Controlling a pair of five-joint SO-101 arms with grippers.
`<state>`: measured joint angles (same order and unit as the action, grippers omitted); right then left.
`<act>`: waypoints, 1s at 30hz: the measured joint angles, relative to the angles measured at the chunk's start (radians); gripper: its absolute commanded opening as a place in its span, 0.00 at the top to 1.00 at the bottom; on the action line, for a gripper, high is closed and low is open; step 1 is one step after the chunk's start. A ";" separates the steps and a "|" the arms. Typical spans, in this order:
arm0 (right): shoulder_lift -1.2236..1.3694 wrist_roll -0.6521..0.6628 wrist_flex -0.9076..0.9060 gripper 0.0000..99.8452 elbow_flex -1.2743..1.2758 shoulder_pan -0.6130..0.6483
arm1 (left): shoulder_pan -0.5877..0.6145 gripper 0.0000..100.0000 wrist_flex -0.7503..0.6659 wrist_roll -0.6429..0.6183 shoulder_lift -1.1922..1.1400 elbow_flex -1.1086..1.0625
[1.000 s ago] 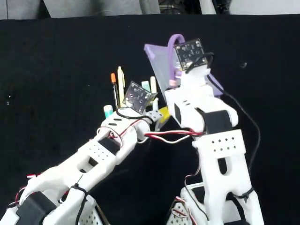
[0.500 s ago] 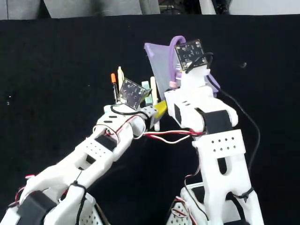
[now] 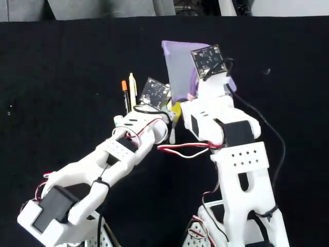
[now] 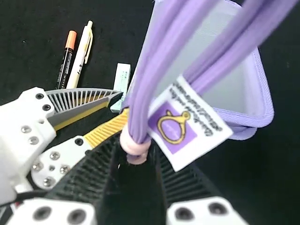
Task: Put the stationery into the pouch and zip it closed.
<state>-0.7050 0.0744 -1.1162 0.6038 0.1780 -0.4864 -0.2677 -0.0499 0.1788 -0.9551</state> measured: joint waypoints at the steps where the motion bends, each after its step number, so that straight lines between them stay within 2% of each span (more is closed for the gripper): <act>1: 0.000 0.000 0.000 0.99 0.006 0.000 | 0.002 0.97 -0.002 0.000 -0.002 0.005; 10: -0.003 0.000 0.008 0.99 0.034 -0.023 | 0.048 0.97 -0.178 0.000 -0.003 0.009; 16: -0.005 0.018 0.006 0.99 0.034 -0.130 | 0.107 0.97 -0.199 0.000 -0.003 0.009; 30: -0.005 0.051 0.020 0.99 0.014 -0.428 | 0.110 0.97 -0.199 0.000 -0.011 0.011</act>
<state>-0.7096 0.1250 -1.0963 0.6176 -0.2501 -0.3759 -0.4672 -0.0499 0.1680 -0.9444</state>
